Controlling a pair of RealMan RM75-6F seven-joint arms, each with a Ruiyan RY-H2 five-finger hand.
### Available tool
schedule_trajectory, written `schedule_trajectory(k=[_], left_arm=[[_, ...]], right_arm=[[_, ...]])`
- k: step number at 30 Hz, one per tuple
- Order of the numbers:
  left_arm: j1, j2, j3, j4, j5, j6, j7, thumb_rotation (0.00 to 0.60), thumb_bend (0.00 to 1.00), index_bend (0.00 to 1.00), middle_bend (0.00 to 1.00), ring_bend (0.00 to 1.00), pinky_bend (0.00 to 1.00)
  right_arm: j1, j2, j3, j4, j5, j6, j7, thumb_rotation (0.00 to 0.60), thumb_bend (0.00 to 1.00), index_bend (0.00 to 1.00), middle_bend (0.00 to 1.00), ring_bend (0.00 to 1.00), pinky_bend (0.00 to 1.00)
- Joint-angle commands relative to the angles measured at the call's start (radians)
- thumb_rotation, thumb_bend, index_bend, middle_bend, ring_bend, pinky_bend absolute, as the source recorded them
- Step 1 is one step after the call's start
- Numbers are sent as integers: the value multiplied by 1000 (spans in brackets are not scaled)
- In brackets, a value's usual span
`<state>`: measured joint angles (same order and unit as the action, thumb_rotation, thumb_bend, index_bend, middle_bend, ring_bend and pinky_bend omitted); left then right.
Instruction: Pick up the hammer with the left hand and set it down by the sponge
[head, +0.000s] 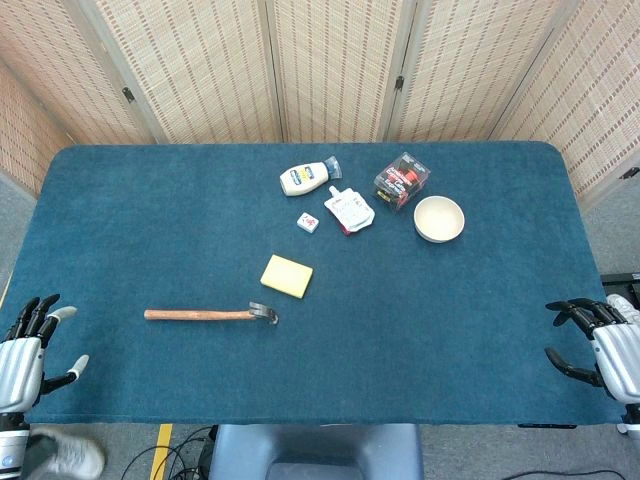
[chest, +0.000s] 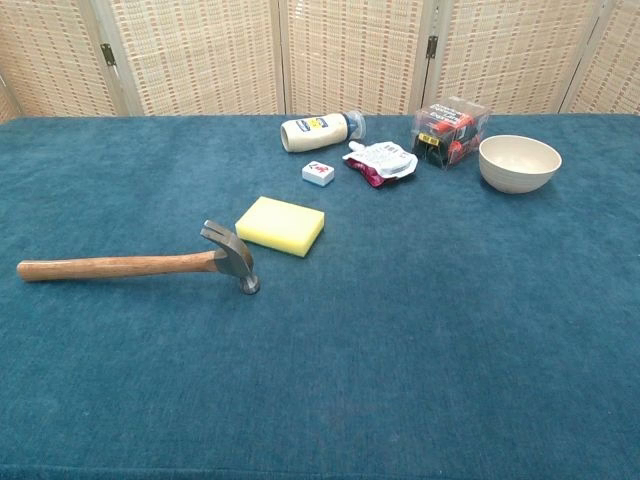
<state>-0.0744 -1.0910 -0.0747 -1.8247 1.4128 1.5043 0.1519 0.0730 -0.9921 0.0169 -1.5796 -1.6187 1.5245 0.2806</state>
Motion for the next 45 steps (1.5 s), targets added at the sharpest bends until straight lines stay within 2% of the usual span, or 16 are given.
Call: schedule_trajectory(k=[1,11,18,25,35,40,45], left_arm=[[-1,-1,0,2,-2,-2,0,600,274,268,138,64,256],[-9,-5,-1,7,-5,-16,2,600,274,268,138,64,256],[-55,-2,-11,9,20,-66,11,600,274,268,138,64,256],[-153,-14,-34,18,26,-190,20,600,274,271,195,64,256],[-308,-99,-63,79,-83,-409,89,600,276,256,199,64,255],[-363,-158,-73,111,-154,-483,104,600,276,246,199,64,254],[-419,-213,-77,146,-244,-542,175,600,276,229,198,64,253]], right_arm=[[1,0,0,0,0,-1,-1,600,172,312,464,268,269],[1,6,3,0,-1,7,7,600,172,312,464,268,269],[3,5,3,4,-5,6,12,600,172,312,464,269,268],[2,9,4,1,-8,13,13,600,172,312,464,268,268],[-8,11,1,3,-1,19,16,600,172,312,464,268,268],[-7,10,1,5,1,16,17,600,171,312,464,268,268],[-6,10,1,5,2,14,17,600,172,312,464,269,269]])
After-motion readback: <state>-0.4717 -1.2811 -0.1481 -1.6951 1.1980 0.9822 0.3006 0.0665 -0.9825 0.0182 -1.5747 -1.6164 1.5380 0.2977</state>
